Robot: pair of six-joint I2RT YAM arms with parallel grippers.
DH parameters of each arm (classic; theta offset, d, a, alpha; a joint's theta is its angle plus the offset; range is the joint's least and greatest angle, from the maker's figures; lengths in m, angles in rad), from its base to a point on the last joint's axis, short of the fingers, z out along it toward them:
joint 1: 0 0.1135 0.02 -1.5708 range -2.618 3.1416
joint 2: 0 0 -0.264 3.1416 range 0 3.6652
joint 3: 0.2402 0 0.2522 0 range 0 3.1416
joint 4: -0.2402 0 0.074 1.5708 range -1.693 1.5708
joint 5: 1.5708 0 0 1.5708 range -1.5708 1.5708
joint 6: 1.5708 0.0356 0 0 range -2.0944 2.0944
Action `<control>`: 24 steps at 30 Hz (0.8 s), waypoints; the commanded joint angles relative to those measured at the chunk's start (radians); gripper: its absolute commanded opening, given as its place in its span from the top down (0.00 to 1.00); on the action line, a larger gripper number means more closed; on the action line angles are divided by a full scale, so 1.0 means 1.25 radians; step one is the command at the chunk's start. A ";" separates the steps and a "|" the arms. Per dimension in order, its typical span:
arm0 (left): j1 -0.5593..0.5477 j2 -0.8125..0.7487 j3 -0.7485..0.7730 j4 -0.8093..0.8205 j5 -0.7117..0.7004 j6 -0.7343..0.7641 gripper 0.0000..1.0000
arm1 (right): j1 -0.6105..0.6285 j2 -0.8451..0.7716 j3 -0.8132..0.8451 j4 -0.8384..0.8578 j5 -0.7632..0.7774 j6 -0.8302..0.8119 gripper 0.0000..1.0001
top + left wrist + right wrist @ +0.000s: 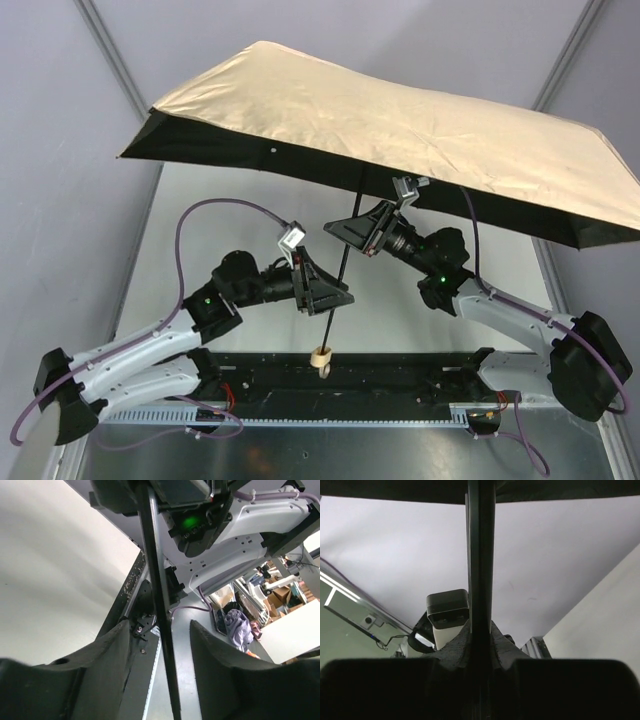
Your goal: Put away the umbrella
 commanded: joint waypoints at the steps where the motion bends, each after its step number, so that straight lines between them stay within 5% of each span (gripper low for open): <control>1: -0.009 0.019 0.025 0.047 -0.038 0.037 0.53 | 0.022 -0.014 0.010 0.130 0.024 -0.001 1.00; 7: -0.011 0.017 0.008 0.045 -0.115 0.057 0.96 | 0.081 -0.077 0.011 -0.076 0.175 -0.102 0.98; 12: -0.063 -0.035 -0.005 -0.025 -0.339 0.107 1.00 | 0.090 -0.148 0.017 -0.276 0.321 -0.190 0.69; 16: -0.119 -0.058 0.008 -0.079 -0.496 0.158 1.00 | 0.089 -0.167 0.024 -0.323 0.376 -0.246 0.56; 24: -0.140 -0.058 -0.005 -0.067 -0.506 0.154 1.00 | -0.035 -0.139 0.038 -0.236 0.346 -0.140 0.30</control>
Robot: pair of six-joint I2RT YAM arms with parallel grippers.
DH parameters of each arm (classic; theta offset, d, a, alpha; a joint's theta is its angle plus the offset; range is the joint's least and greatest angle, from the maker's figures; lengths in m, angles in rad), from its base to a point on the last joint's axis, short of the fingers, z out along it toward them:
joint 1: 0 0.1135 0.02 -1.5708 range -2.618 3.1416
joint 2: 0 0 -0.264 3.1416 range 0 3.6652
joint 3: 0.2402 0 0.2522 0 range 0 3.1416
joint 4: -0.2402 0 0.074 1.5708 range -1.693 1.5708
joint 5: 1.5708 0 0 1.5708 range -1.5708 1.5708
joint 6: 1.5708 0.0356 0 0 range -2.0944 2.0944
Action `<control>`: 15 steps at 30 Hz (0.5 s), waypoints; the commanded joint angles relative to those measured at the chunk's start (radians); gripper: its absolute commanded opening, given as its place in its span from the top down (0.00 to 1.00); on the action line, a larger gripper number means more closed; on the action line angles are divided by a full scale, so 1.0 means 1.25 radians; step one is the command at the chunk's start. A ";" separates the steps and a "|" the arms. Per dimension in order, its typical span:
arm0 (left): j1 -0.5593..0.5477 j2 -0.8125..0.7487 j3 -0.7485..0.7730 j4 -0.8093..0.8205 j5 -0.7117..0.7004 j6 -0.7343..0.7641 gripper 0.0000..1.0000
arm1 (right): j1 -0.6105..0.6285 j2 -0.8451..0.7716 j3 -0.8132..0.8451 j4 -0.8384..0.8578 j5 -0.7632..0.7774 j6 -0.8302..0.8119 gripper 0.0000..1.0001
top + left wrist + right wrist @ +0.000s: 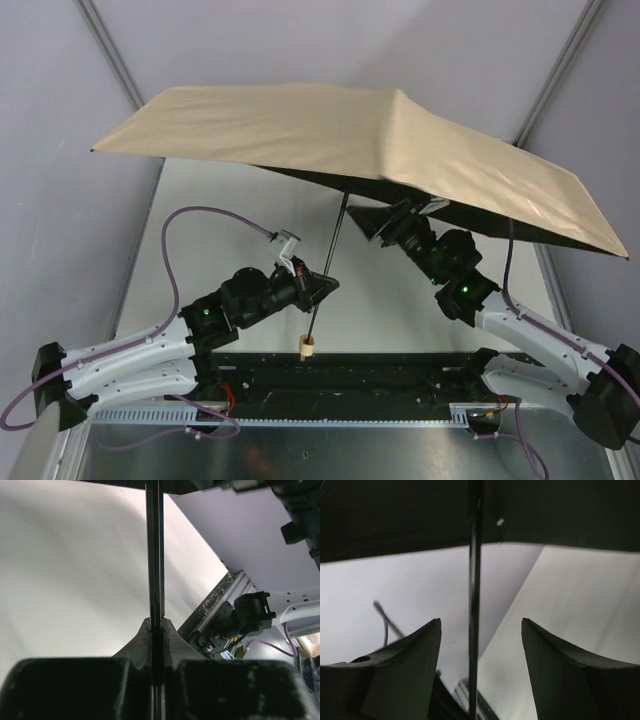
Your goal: Put away the umbrella
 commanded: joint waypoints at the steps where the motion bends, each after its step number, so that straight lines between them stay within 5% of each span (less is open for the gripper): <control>1: -0.007 -0.012 0.001 0.093 -0.039 0.034 1.00 | -0.101 0.040 0.038 0.142 -0.038 0.105 0.29; 15: -0.008 -0.008 -0.044 0.207 0.084 -0.064 1.00 | -0.160 0.265 0.146 0.441 0.031 0.304 0.27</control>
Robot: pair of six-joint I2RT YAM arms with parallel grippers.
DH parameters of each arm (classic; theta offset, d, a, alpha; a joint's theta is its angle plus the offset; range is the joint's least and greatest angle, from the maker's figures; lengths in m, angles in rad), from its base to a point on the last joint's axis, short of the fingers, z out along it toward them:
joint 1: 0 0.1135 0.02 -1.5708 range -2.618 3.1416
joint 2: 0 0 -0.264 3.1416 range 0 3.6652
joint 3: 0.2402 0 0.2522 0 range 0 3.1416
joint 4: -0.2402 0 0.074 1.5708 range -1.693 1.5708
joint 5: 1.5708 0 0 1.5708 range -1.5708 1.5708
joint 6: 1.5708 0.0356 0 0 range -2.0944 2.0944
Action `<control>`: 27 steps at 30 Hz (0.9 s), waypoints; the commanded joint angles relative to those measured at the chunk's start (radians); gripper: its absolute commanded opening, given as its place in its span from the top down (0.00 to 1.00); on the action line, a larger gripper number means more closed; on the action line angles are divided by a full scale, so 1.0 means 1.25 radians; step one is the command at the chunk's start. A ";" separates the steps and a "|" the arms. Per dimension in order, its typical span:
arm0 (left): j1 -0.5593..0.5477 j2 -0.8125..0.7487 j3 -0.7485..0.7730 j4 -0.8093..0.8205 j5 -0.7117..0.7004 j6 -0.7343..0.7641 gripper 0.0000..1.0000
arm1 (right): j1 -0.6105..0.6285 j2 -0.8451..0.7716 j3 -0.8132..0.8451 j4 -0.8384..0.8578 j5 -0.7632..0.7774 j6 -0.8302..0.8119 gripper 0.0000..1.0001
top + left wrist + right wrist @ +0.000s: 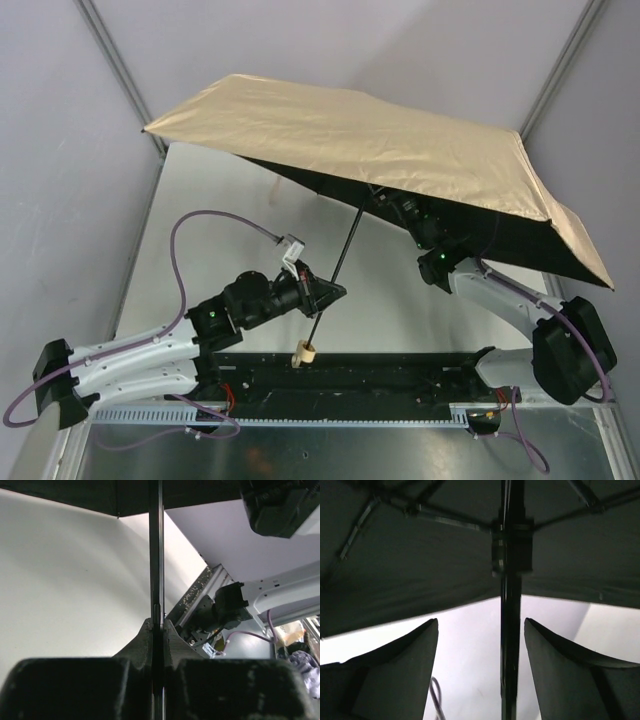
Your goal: Put away the umbrella
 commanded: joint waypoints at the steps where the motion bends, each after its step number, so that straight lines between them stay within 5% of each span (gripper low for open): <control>1: -0.006 -0.030 -0.005 0.130 0.054 -0.027 1.00 | -0.005 0.036 0.066 0.127 0.084 0.071 0.28; 6: -0.006 -0.048 -0.028 0.150 0.062 -0.064 1.00 | 0.001 0.050 0.070 0.175 0.144 0.089 0.34; 14: -0.006 -0.090 -0.070 0.207 0.011 -0.154 1.00 | 0.041 0.027 0.037 0.178 0.302 0.063 0.26; 22: -0.005 -0.089 -0.082 0.230 0.019 -0.196 1.00 | 0.021 -0.023 0.033 -0.019 0.363 0.114 0.30; 27: -0.005 -0.085 -0.083 0.235 0.026 -0.200 1.00 | 0.005 -0.030 0.030 -0.008 0.367 0.088 0.37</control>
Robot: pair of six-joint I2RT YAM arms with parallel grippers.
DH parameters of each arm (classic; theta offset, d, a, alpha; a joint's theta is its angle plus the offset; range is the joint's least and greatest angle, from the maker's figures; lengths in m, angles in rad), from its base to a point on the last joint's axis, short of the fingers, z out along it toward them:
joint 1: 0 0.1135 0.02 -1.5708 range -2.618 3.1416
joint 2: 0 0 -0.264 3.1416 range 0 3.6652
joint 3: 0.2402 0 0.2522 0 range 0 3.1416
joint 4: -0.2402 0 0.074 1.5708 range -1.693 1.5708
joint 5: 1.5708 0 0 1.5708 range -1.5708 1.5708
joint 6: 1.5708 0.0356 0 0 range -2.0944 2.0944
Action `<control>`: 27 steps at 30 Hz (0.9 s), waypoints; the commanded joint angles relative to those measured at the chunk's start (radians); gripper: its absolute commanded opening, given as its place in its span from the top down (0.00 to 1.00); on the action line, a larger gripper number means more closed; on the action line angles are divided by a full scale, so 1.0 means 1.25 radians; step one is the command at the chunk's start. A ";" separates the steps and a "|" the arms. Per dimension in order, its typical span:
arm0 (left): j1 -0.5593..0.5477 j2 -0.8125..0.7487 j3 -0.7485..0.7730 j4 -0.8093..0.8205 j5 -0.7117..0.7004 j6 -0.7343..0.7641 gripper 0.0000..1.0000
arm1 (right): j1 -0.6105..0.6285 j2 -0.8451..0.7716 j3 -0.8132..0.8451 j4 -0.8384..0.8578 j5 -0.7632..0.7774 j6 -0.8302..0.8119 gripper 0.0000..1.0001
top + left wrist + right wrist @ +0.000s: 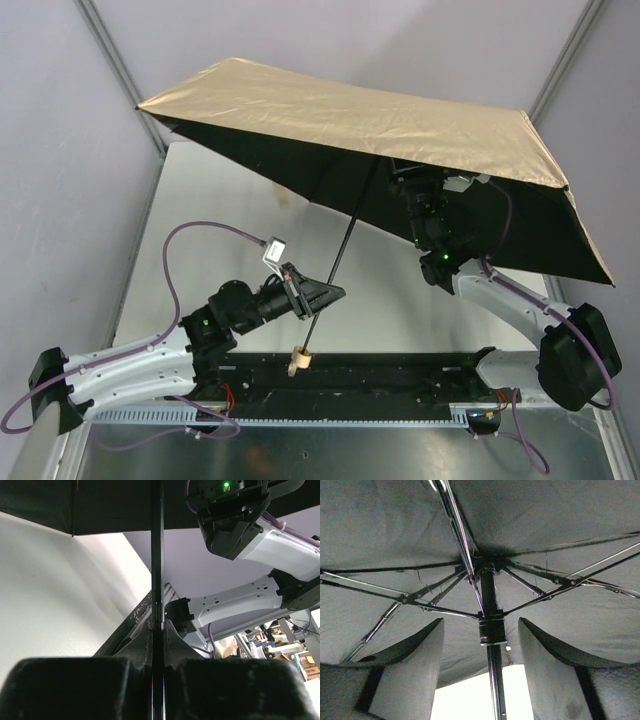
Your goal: Put away the umbrella
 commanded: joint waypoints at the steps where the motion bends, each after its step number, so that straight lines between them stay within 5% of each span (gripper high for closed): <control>1: -0.004 -0.008 0.001 0.090 -0.009 -0.018 1.00 | -0.023 -0.012 0.000 0.024 0.027 -0.011 0.39; 6: -0.004 0.001 0.001 0.092 -0.002 -0.021 1.00 | -0.073 0.046 0.003 0.143 -0.073 0.034 0.50; 15: -0.004 0.021 0.012 0.097 0.006 -0.022 1.00 | -0.067 0.062 0.005 0.065 -0.134 0.053 0.41; 27: -0.004 0.022 0.013 0.100 0.006 -0.023 1.00 | -0.096 0.122 0.017 0.184 -0.168 0.105 0.47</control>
